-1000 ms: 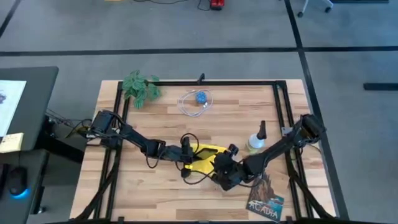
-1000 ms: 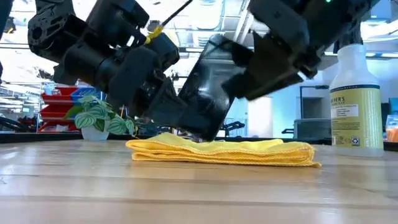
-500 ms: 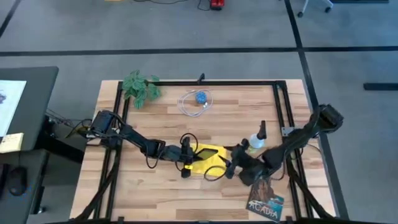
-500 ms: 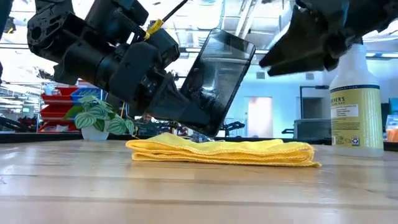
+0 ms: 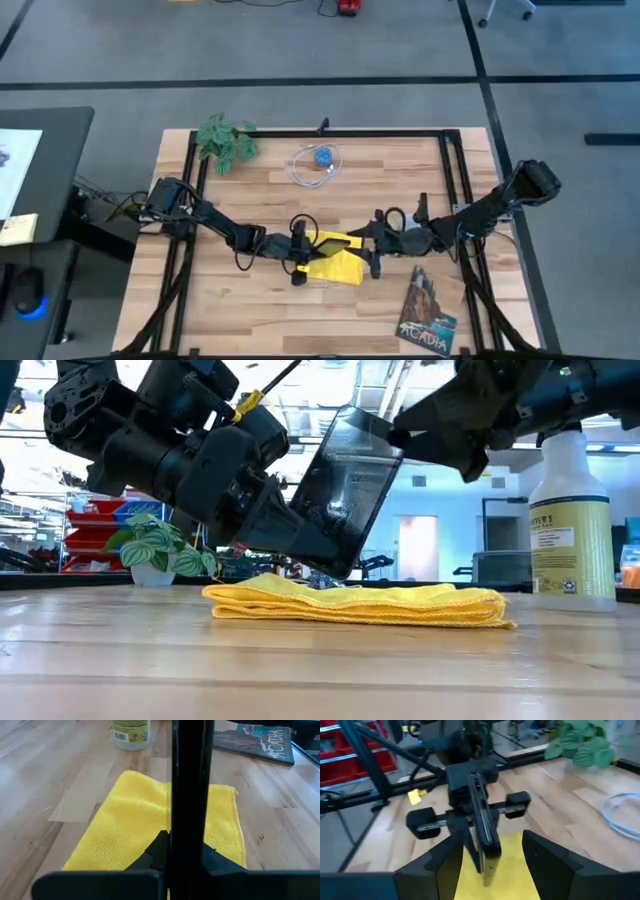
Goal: Apply microfiber cloth
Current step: Wipe the front of the cellphone using a microfiber cloth
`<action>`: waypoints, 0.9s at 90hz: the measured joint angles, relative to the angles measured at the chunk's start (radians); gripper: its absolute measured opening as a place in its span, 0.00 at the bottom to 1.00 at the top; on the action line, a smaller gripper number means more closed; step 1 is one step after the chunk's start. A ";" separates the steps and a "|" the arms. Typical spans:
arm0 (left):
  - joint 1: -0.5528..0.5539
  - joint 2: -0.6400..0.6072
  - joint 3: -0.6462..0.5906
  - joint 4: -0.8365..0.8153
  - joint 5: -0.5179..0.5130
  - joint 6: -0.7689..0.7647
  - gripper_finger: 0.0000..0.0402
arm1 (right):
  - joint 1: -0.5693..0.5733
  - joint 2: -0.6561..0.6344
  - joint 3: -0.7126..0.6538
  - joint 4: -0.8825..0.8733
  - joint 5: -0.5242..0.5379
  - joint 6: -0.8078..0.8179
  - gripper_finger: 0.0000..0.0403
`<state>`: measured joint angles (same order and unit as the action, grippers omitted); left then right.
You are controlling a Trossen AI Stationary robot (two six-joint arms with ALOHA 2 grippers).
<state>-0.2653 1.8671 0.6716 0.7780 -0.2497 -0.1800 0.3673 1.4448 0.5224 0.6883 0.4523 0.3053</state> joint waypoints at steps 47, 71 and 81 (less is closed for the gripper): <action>0.000 0.000 0.000 0.003 0.000 -0.021 0.03 | -0.016 0.000 0.031 -0.021 -0.090 -0.028 0.35; -0.022 0.000 0.000 0.020 -0.001 -0.011 0.03 | -0.007 0.000 0.135 -0.205 -0.087 -0.105 0.40; -0.030 -0.001 0.001 0.033 -0.004 -0.009 0.03 | -0.010 0.000 0.146 -0.220 -0.086 -0.089 0.40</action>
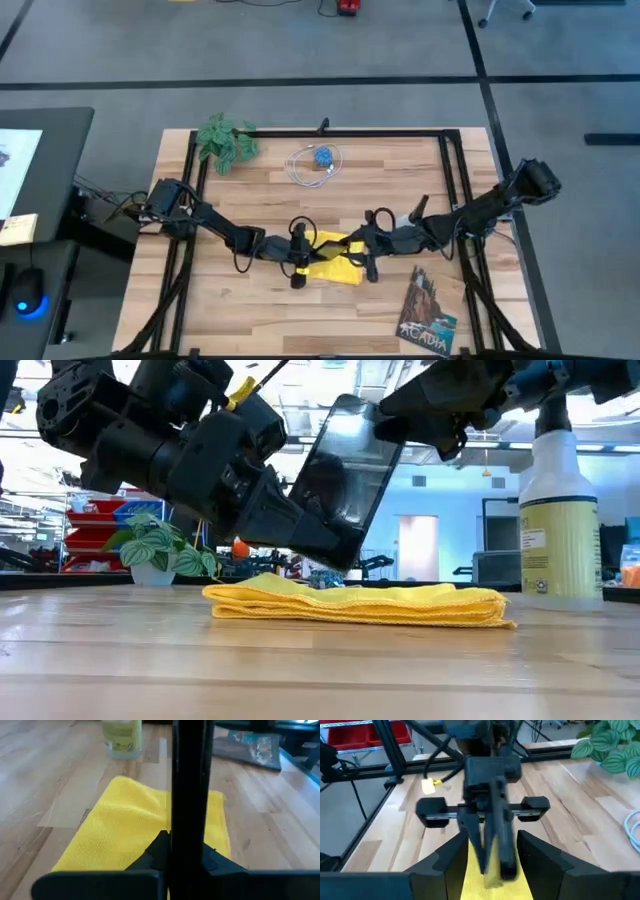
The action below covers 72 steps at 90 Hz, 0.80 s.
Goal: Apply microfiber cloth
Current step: Wipe the front of the cellphone using a microfiber cloth
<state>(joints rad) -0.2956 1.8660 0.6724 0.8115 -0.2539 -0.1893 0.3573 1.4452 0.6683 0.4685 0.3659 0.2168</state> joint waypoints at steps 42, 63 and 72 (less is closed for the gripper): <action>-0.001 0.000 0.000 0.015 0.003 0.013 0.03 | 0.003 0.068 0.000 0.034 -0.030 0.021 0.28; 0.000 0.000 0.000 0.008 0.003 0.013 0.03 | 0.000 0.059 0.000 0.050 -0.030 0.017 0.24; 0.000 0.000 0.000 0.008 0.003 0.013 0.03 | 0.000 0.059 0.000 0.048 -0.030 0.017 0.24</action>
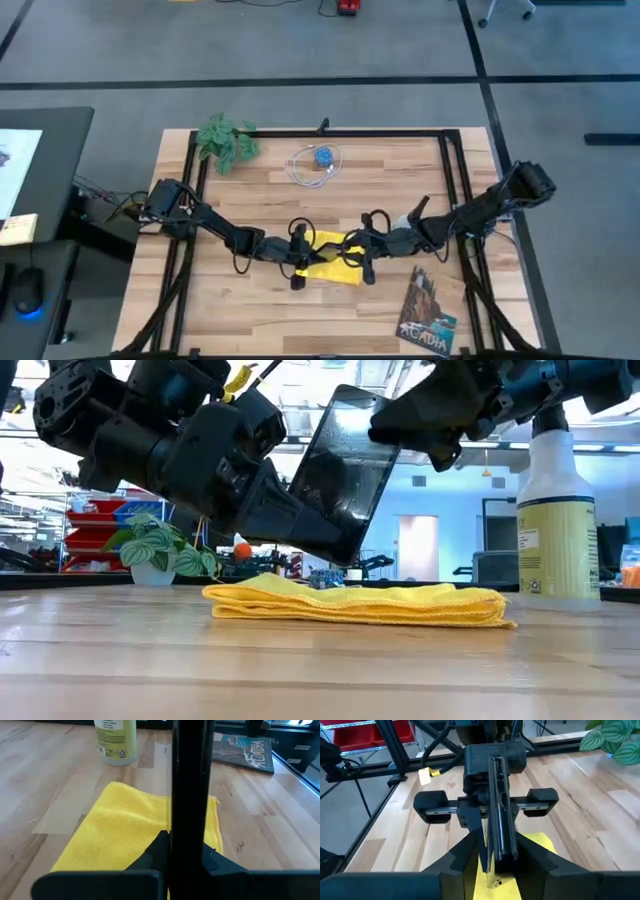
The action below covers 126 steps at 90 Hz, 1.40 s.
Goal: Apply microfiber cloth
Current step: Wipe the front of the cellphone using a microfiber cloth
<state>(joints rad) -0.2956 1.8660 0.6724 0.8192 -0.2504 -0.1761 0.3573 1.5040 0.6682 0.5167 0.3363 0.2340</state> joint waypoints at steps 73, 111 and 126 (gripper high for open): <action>-0.001 0.000 0.000 -0.020 0.003 0.000 0.05 | 0.002 -0.001 0.000 -0.001 0.008 0.002 0.05; 0.000 -0.055 0.000 -0.122 -0.005 0.019 0.34 | 0.000 -0.062 0.000 -0.168 0.047 0.103 0.05; 0.001 -0.143 0.000 -0.278 -0.002 0.017 0.38 | 0.000 -0.077 0.000 -0.199 0.059 0.112 0.05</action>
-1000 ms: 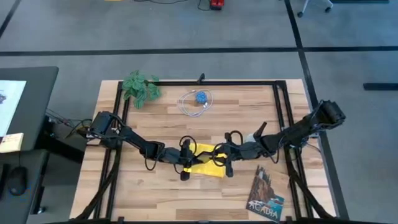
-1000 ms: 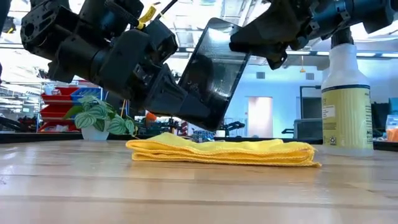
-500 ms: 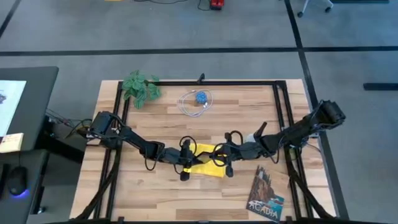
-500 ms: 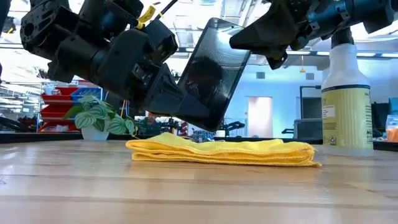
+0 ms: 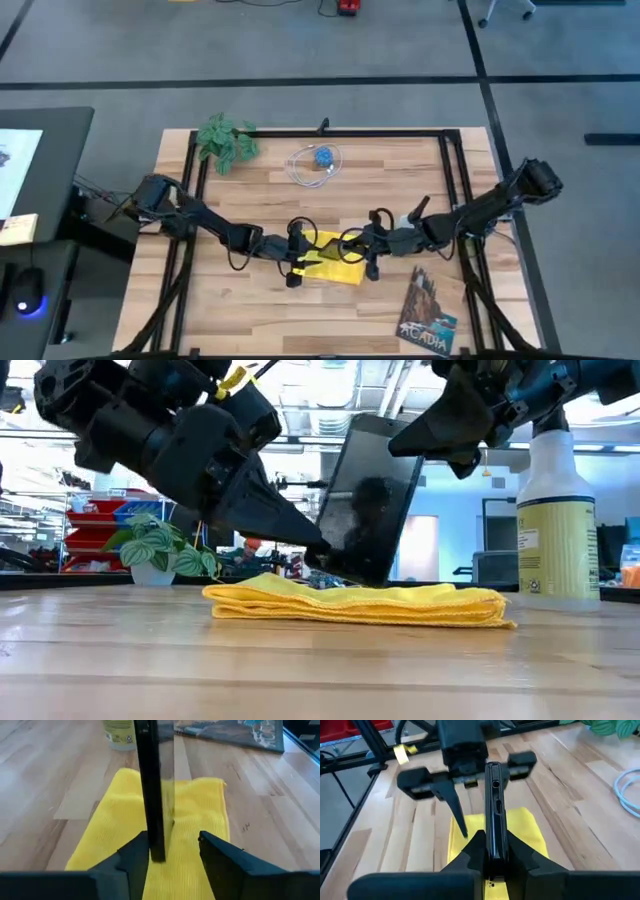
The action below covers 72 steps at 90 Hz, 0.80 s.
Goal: Apply microfiber cloth
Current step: Wipe the front of the cellphone using a microfiber cloth
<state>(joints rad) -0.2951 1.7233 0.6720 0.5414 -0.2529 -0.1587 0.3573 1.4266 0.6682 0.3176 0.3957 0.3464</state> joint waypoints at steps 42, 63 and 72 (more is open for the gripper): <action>0.054 -0.091 0.000 -0.348 0.015 -0.087 0.39 | -0.006 -0.001 0.003 -0.028 0.006 0.026 0.05; 0.027 -0.131 -0.001 -0.595 0.034 -0.225 0.39 | -0.006 0.026 0.122 -0.186 0.002 0.021 0.05; 0.015 -0.085 0.001 -0.555 0.080 -0.222 0.39 | -0.006 0.073 0.151 -0.209 -0.006 0.013 0.05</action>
<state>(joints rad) -0.2798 1.6385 0.6731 -0.0135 -0.1731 -0.3807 0.3511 1.4994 0.8189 0.1091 0.3897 0.3589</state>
